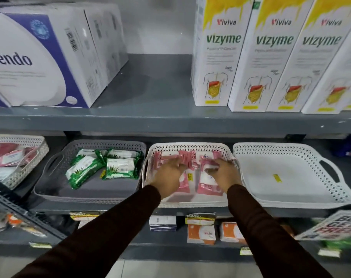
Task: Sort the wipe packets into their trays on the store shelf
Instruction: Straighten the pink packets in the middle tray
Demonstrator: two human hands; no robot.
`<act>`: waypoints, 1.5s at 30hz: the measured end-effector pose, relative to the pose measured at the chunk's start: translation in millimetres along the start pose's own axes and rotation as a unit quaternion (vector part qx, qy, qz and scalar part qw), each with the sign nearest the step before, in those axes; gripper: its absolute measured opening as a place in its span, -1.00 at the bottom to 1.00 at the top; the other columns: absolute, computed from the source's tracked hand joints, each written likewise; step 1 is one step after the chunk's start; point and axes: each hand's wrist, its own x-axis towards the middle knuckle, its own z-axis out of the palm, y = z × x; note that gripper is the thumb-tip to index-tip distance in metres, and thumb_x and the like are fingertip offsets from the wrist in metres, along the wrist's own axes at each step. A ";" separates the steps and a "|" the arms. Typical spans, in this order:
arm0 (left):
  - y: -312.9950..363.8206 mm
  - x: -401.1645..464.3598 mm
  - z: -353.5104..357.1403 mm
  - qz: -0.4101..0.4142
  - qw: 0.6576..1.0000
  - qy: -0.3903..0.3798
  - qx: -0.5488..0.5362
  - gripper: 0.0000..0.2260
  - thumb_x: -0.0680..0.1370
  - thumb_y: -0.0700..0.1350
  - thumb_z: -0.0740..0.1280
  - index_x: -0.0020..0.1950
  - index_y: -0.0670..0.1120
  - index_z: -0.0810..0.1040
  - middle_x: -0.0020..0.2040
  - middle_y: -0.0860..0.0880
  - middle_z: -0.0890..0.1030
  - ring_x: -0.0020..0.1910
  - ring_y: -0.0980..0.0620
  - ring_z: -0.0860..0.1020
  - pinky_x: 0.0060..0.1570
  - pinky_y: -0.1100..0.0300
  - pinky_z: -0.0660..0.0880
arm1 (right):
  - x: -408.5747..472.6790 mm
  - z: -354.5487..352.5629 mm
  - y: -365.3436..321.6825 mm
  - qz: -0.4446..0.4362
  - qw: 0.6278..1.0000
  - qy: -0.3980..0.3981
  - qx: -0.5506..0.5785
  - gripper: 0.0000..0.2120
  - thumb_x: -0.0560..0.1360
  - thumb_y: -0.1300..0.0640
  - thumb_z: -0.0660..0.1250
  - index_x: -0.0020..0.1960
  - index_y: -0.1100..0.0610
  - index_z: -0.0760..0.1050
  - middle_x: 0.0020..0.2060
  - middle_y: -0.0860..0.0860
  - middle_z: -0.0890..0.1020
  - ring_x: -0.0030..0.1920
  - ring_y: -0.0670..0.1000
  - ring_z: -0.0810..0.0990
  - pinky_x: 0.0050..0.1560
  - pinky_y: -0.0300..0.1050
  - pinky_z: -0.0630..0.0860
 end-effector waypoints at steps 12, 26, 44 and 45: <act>85.0 20.5 -12.2 -0.394 0.561 -0.146 -0.713 -0.88 0.59 -0.28 0.10 0.01 -0.17 0.42 -0.18 -0.18 0.47 -0.26 -0.10 0.48 -0.32 0.06 0.53 | 5.0 -8.8 9.9 -0.016 0.996 -0.068 -0.062 -0.76 0.58 0.07 0.29 0.19 0.16 0.49 0.14 0.07 0.67 0.11 0.11 0.64 0.12 -0.07 0.53; 38.9 36.6 -1.6 -0.292 0.767 0.054 -0.568 -0.75 0.65 -0.16 0.15 0.03 -0.28 0.56 -0.25 -0.15 0.58 -0.35 0.02 0.50 -0.41 0.31 0.43 | -27.2 -7.4 7.2 0.015 0.999 0.007 0.037 -0.82 0.56 0.17 0.28 0.10 0.12 0.60 0.07 0.10 0.70 0.05 0.18 0.67 0.11 0.03 0.60; -43.2 -4.9 -18.3 -0.308 0.846 -0.177 -0.397 -0.49 0.69 0.12 -0.10 0.29 -0.18 0.46 -0.22 -0.11 0.60 -0.28 -0.05 0.57 -0.19 0.07 0.53 | -63.4 29.7 -99.8 0.308 0.707 -0.205 0.602 -0.87 0.57 0.32 0.17 0.07 0.25 0.46 -0.36 0.21 0.68 -0.20 0.20 0.63 -0.30 0.06 0.56; -43.8 -6.2 -18.7 -0.322 0.834 -0.173 -0.412 -0.47 0.68 0.16 -0.11 0.18 -0.18 0.50 -0.31 -0.08 0.58 -0.38 0.00 0.52 -0.26 0.09 0.50 | -61.3 28.5 -103.2 0.311 0.714 -0.207 0.592 -0.87 0.57 0.32 0.17 0.06 0.24 0.46 -0.38 0.20 0.67 -0.22 0.19 0.62 -0.37 0.01 0.57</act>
